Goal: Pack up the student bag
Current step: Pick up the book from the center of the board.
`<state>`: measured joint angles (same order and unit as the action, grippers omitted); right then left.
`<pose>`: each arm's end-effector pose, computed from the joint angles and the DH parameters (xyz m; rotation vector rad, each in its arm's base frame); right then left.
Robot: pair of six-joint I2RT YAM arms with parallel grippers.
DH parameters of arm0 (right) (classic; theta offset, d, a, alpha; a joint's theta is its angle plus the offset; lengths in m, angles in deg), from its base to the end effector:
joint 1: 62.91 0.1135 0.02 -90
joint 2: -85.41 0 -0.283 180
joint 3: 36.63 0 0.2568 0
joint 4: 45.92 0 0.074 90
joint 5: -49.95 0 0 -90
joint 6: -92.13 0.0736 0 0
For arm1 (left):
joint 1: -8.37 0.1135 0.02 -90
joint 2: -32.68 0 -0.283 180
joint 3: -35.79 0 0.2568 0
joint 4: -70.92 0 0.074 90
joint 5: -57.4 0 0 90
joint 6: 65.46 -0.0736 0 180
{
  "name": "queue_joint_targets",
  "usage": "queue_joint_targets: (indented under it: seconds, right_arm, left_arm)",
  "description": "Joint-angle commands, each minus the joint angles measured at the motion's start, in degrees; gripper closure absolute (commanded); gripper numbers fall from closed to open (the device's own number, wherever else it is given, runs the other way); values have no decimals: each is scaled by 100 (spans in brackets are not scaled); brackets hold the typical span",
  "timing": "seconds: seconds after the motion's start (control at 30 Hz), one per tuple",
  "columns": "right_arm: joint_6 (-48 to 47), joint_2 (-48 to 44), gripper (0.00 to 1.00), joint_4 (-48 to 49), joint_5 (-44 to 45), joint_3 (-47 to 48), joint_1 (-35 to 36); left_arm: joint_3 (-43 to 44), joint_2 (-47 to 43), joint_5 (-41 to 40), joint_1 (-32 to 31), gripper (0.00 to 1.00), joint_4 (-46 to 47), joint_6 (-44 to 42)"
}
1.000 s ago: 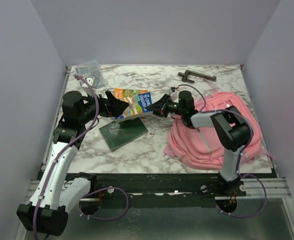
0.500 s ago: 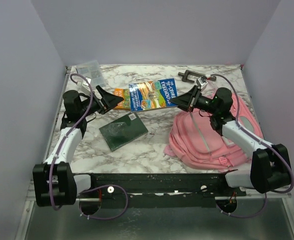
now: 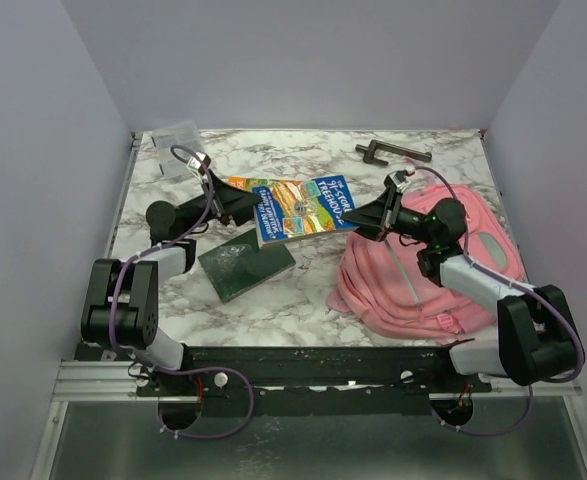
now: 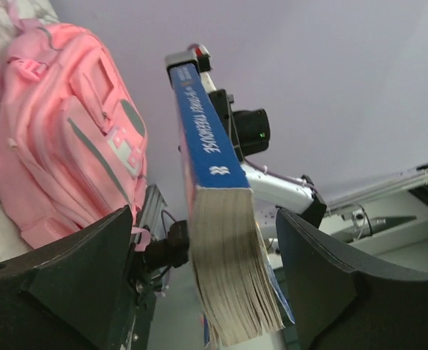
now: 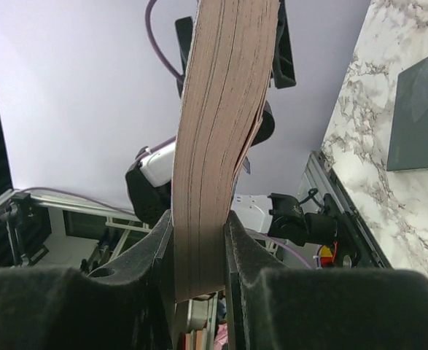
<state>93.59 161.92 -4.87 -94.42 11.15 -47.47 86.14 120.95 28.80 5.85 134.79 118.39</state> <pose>0.2668 0.1358 0.2902 0.1782 1.8588 2.0523 0.3091 -0.0783 0.2864 -0.0633 1.6809 -1.9366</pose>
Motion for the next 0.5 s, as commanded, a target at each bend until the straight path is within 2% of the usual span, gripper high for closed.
queue_joint_targets:
  seconds: [0.0,0.07,0.17,0.27,0.37,0.47]
  right_arm:
    - [72,-159,100,504,14,69,25]
    - [-290,-266,100,-1,80,158,27]
    - [-1223,-475,100,-1368,336,473,29]
    - [-1982,-634,100,-2422,680,803,25]
    - [-2268,-697,100,-2906,907,997,22]
    - [-2344,-673,100,-3034,908,1084,36]
  left_arm:
    - [27,-267,258,-295,17,1417,534]
    - [25,-285,279,-392,17,1418,571]
    - [43,-277,349,-521,17,1411,679]
    - [-188,-362,162,-634,23,1327,569]
    - [-460,-581,-89,-702,26,101,-97]
    - [-429,-1006,-167,-806,30,-703,-683]
